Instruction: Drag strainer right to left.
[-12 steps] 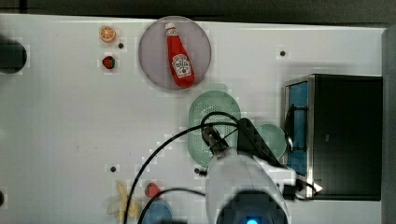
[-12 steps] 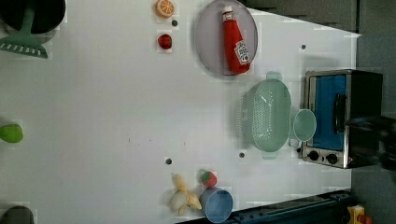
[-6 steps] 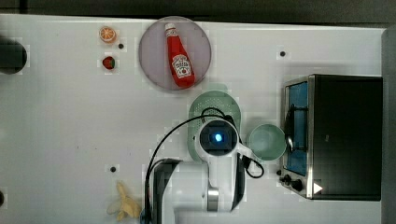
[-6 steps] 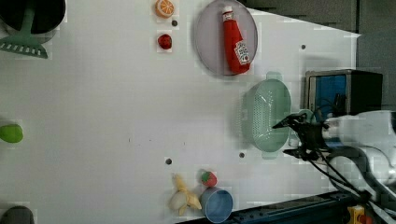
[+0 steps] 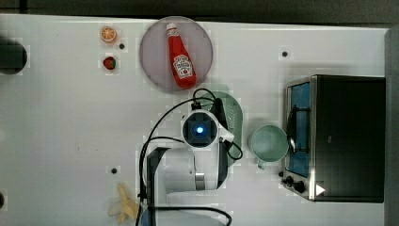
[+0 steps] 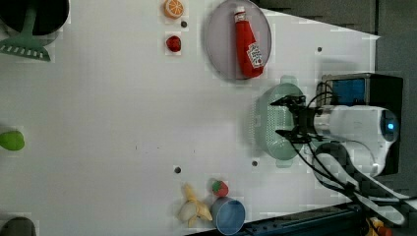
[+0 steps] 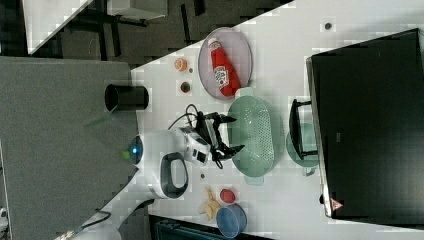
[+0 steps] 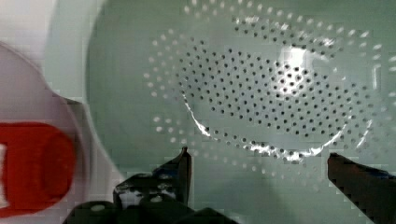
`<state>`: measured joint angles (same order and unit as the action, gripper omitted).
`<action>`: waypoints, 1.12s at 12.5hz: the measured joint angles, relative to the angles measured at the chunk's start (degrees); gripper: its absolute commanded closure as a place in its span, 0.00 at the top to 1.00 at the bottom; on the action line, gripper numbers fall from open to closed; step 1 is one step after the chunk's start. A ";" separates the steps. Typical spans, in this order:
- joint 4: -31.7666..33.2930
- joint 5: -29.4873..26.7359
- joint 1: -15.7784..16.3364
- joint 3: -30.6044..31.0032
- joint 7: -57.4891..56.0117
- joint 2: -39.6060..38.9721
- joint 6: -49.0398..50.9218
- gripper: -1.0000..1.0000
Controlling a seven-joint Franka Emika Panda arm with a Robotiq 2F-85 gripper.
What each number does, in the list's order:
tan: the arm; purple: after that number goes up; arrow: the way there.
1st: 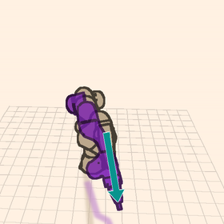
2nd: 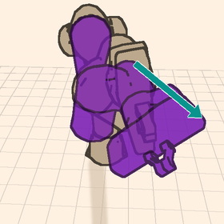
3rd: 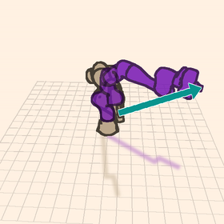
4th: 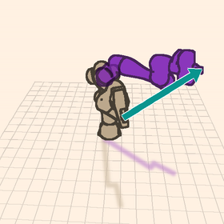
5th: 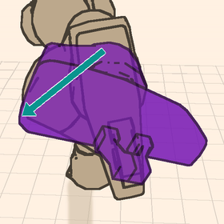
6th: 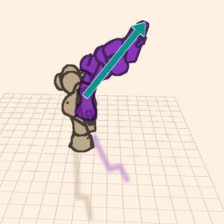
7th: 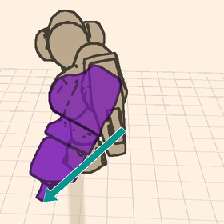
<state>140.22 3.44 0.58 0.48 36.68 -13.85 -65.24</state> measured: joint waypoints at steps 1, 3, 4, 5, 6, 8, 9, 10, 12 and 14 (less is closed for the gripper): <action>0.90 -1.14 0.50 -0.30 1.29 -1.31 -2.13 1.00; 2.35 0.35 0.15 -0.10 3.22 -4.90 -5.32 1.00; 2.80 -0.37 0.47 -0.43 3.69 -6.48 -6.38 1.00; 2.57 -0.40 0.24 -0.15 3.89 -7.83 -8.34 1.00; 2.46 0.42 0.30 -0.32 4.56 -8.24 -8.50 1.00; 2.13 -1.26 0.41 0.09 6.13 -8.43 -8.67 1.00; 2.01 -1.08 0.94 0.06 7.47 -8.34 -8.67 1.00; 1.90 -0.84 1.70 -0.01 8.25 -8.35 -8.62 1.00; 2.01 -0.31 3.17 0.48 10.58 -8.30 -9.29 1.00; 1.90 -0.25 4.07 2.49 11.86 -8.11 -9.62 1.00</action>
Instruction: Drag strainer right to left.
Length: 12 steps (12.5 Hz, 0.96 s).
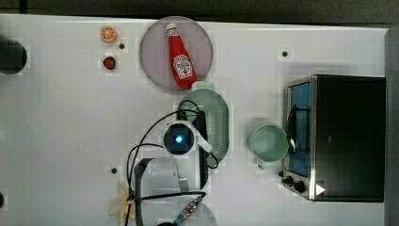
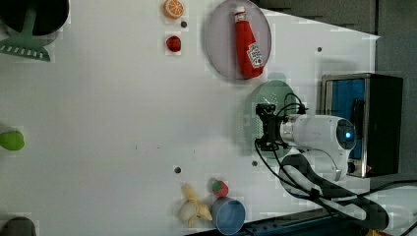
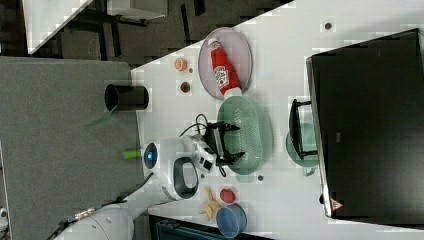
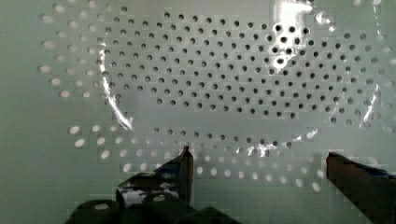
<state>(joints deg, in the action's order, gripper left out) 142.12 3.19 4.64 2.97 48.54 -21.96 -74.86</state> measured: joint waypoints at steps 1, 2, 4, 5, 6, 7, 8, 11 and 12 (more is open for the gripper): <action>-0.11 -0.38 0.91 0.25 0.64 -0.42 -0.22 1.00; -0.56 0.60 2.27 -0.43 1.31 -0.94 0.78 1.00; -2.01 -2.07 4.00 -0.89 1.73 -2.22 1.57 1.00; -2.35 -1.91 4.14 -0.29 2.13 -2.49 2.24 1.00; -3.25 -2.18 4.74 0.11 3.39 -2.78 3.64 1.00; -4.59 -3.52 6.20 0.13 4.50 -3.16 4.53 1.00; -6.04 -3.94 7.41 0.53 5.68 -3.46 5.93 1.00; -7.95 -5.21 12.18 0.14 8.25 -2.73 7.89 1.00; -8.73 -6.59 12.84 0.50 9.99 -3.19 8.62 1.00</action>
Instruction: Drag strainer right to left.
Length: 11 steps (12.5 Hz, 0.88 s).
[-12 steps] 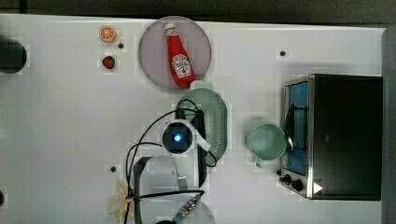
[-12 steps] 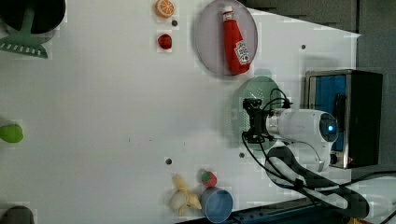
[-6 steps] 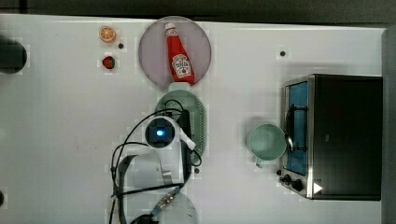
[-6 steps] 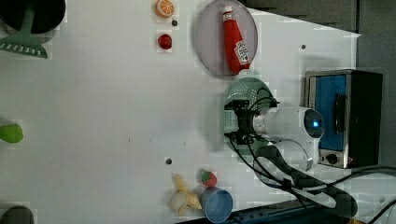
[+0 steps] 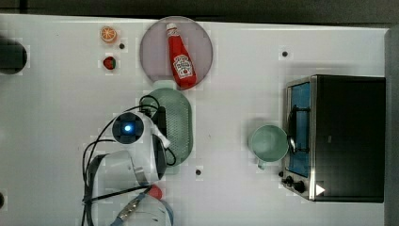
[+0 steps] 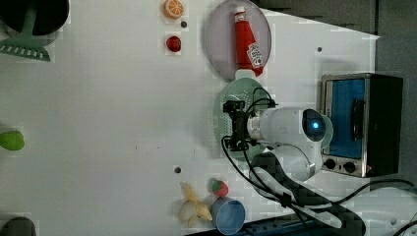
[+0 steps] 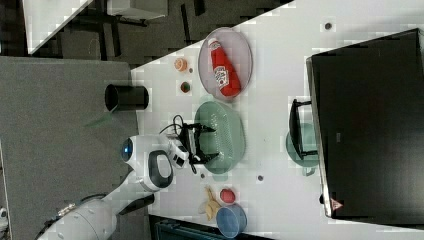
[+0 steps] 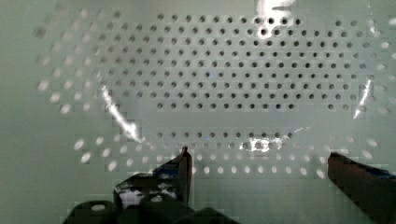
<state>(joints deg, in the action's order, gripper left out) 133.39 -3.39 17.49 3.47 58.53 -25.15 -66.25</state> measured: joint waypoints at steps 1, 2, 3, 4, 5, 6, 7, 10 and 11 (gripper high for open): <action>-0.90 0.38 0.41 0.46 0.73 -0.69 0.34 1.00; -1.57 0.08 1.47 0.37 0.73 -1.68 -0.28 1.00; -2.24 -0.65 2.74 0.08 0.90 -2.59 -0.39 1.00; -2.91 -1.08 4.11 -0.50 1.45 -3.50 0.11 1.00; -3.69 -2.38 4.55 -0.20 2.13 -4.06 1.23 1.00; -4.03 -2.87 4.97 -0.08 2.80 -4.11 2.18 1.00; -4.92 -2.87 5.99 -0.70 3.19 -4.42 3.36 1.00; -8.28 -2.45 7.46 -0.84 4.70 -5.34 4.53 1.00; -9.18 -2.29 7.95 -0.83 5.48 -5.43 4.53 1.00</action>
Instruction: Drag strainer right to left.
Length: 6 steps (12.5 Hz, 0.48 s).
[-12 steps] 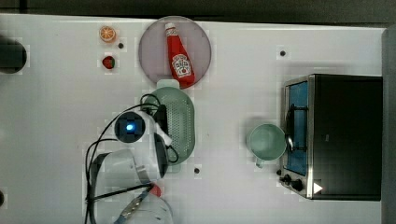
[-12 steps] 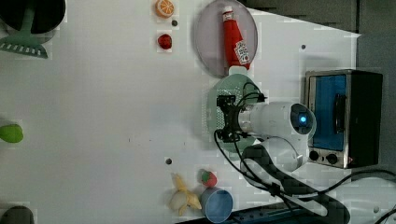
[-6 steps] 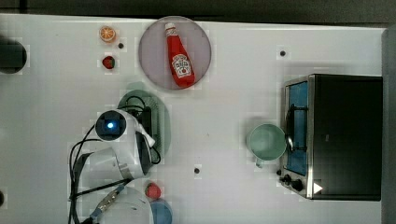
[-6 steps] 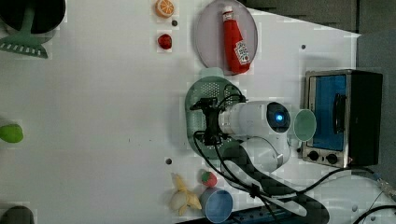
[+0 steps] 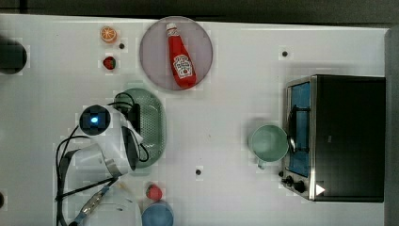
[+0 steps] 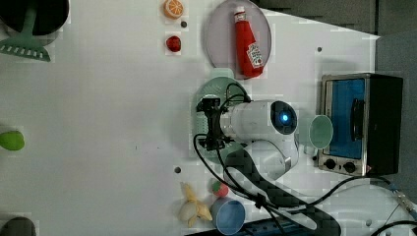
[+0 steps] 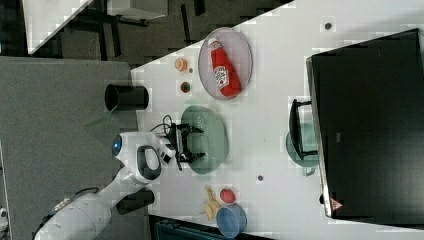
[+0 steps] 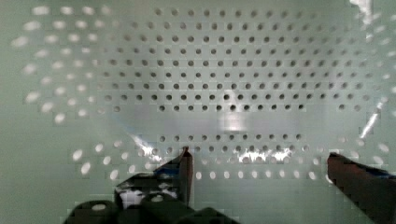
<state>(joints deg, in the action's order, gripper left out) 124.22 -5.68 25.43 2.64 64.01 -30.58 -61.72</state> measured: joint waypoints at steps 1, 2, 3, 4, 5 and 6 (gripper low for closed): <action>-0.78 -0.21 0.50 0.06 1.01 -0.39 -0.17 1.00; -1.45 -0.02 1.16 0.18 2.13 -0.81 -0.17 1.00; -2.46 0.08 1.76 0.63 3.69 -1.26 0.22 1.00; -3.47 -0.45 2.59 1.02 5.15 -1.79 0.84 1.00; -4.70 -0.24 3.86 1.07 6.32 -2.69 0.73 1.00; -6.71 0.30 4.98 1.46 7.89 -4.03 1.18 1.00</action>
<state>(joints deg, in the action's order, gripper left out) 117.50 -5.37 30.41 4.10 71.90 -34.61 -60.54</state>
